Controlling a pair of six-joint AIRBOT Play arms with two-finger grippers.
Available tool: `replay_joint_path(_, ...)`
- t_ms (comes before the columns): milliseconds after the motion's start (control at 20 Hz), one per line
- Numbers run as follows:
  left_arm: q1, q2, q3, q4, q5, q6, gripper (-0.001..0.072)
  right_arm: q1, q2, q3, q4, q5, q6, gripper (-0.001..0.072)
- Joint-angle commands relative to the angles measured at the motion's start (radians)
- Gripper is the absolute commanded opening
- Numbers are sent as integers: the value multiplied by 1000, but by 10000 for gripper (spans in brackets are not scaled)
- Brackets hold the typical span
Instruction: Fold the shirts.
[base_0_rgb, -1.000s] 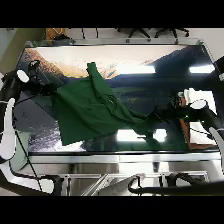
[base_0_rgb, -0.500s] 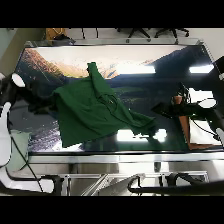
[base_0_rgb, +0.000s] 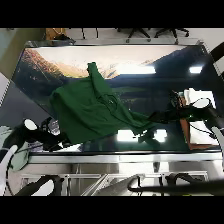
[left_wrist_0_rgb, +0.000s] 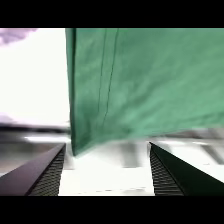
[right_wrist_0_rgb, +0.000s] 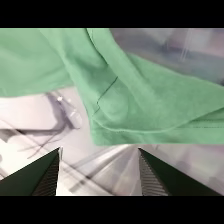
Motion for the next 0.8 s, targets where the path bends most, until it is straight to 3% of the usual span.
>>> replay_joint_path(0, -22, 44, -127, -39, 217, 2, 513, 4, -7, 0, -48, 5, -28, 541)
replay_joint_path(50, -29, 42, -129, -52, 244, 2, 299, 4, -14, 0, -48, 2, -27, 541)
replay_joint_path(100, -34, 42, -123, -64, 269, 3, 131, 5, -27, 0, -48, 0, -27, 541)
replay_joint_path(150, -39, 42, -104, -61, 279, 3, 13, 6, -45, 0, -47, 3, -26, 541)
replay_joint_path(400, -40, 42, 24, -40, 229, 11, 15, 5, -115, 0, -23, -16, -24, 541)
replay_joint_path(450, -40, 42, 42, -22, 218, 11, 15, 6, -131, 0, 4, -25, -25, 540)
replay_joint_path(550, -40, 42, 61, -24, 204, 11, 14, 8, -174, 0, 102, -27, -58, 472)
replay_joint_path(750, -41, 42, 68, -30, 200, 11, 15, 99, -262, 0, 239, -2, -84, 471)
